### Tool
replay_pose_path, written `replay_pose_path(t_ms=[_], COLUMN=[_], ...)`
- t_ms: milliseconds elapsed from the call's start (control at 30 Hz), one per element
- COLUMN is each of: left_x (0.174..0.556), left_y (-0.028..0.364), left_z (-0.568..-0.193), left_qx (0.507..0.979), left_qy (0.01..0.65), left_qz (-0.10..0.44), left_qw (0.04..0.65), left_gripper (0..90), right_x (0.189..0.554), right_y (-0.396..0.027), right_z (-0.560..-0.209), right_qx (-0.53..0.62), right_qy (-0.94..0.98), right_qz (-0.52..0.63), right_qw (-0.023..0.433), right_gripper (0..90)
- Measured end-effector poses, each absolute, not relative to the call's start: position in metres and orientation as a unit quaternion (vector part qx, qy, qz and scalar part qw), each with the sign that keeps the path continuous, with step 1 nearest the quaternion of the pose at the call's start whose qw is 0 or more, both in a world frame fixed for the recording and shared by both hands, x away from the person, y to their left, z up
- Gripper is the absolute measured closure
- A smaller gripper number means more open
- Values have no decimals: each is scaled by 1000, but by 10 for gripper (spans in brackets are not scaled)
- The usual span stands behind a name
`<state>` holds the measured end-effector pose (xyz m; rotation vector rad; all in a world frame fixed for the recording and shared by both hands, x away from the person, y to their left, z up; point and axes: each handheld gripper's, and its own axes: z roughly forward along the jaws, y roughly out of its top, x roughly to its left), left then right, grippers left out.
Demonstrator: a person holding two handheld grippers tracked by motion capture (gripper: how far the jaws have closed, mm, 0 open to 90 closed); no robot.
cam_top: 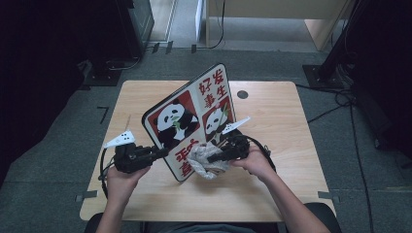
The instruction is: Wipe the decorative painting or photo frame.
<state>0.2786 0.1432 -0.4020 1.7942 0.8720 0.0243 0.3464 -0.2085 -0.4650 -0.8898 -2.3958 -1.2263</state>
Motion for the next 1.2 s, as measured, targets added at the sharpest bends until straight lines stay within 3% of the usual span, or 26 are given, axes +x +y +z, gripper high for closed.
replay_pose_path(t_ms=[567,733,1200], left_x=[267,266,286], left_y=[165,173,174], left_z=[-392,-390,-396], left_qx=[756,749,744], left_qy=[363,367,381], left_qz=[12,13,21], left_qw=[544,552,548], left_gripper=[767,830,827], right_x=[357,362,364], right_y=[-199,-190,-153], right_z=[-396,-366,-290], right_qx=[-299,-286,-234], right_qy=[-832,-832,-843], right_qz=[-448,-459,-476], right_qw=[134,124,90], right_gripper=[671,671,670])
